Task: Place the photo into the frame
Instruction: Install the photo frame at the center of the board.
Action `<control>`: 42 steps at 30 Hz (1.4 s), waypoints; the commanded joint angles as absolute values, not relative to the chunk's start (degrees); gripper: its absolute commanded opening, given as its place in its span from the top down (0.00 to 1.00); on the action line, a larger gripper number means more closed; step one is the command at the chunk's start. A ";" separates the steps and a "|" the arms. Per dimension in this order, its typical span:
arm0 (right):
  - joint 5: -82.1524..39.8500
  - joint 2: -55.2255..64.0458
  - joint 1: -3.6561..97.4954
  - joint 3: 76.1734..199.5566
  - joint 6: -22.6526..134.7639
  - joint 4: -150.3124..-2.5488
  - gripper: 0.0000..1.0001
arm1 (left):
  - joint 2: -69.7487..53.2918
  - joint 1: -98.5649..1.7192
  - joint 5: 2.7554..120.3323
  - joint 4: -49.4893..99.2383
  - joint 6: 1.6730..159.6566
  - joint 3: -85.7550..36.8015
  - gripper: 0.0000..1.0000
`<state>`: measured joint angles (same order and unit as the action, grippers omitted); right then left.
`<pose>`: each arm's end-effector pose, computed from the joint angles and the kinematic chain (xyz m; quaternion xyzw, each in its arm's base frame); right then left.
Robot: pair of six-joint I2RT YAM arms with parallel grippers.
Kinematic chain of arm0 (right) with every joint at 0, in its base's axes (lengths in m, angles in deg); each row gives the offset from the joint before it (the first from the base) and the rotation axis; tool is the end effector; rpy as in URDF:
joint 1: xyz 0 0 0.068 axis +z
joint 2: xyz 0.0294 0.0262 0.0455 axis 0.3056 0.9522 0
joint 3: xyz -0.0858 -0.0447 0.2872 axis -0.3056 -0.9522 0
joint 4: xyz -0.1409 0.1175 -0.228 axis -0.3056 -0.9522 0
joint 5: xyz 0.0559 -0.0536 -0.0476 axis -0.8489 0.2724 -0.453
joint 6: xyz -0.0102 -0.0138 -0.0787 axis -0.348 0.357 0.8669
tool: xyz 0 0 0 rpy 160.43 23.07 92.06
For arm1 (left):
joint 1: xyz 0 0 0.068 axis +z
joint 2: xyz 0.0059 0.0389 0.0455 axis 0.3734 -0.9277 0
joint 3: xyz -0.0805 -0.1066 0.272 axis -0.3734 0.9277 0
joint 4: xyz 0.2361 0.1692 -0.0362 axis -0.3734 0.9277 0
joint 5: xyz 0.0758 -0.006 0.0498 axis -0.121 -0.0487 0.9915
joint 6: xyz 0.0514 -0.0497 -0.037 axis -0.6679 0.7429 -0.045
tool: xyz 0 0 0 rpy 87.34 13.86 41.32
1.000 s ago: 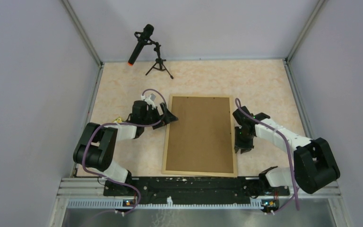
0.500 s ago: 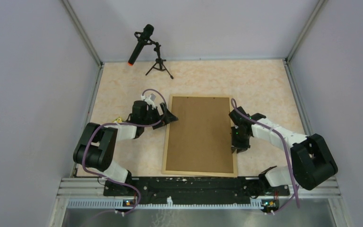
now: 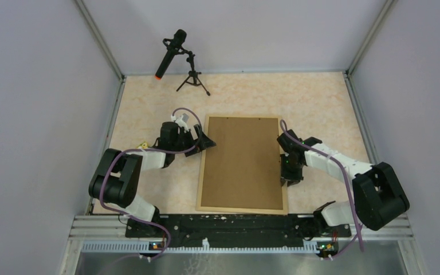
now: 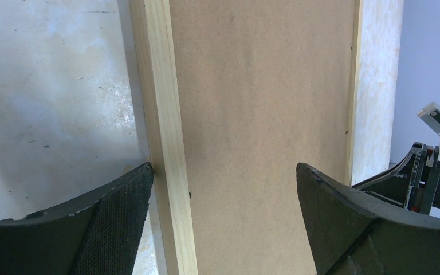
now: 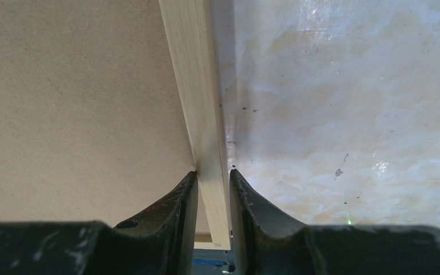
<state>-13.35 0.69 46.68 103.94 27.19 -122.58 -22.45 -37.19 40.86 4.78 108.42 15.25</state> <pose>0.2061 0.1135 0.1459 0.0592 0.9960 0.0343 0.0568 0.3092 -0.1193 0.1301 -0.0662 0.8640 -0.4021 0.2957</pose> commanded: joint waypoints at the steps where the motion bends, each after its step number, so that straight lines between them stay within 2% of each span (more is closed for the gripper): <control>1: -12.27 -0.24 47.72 103.26 26.75 -124.08 0.73 | -22.87 -37.92 39.31 10.10 108.83 17.17 0.02; 10: -10.48 -2.28 47.50 105.29 26.48 -126.05 0.73 | -22.83 -37.92 39.35 10.06 108.83 17.11 0.02; 35: -16.28 6.89 47.71 99.89 25.51 -113.18 0.74 | -22.58 -37.92 39.39 10.15 108.81 17.20 0.02; 42: -8.24 14.54 51.17 104.95 21.86 -113.83 0.73 | -22.57 -37.92 39.33 9.97 108.84 17.28 0.02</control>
<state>-13.39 6.29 47.46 105.80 26.10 -122.73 -22.42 -37.19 40.86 4.76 108.42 15.29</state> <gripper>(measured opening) 0.265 0.981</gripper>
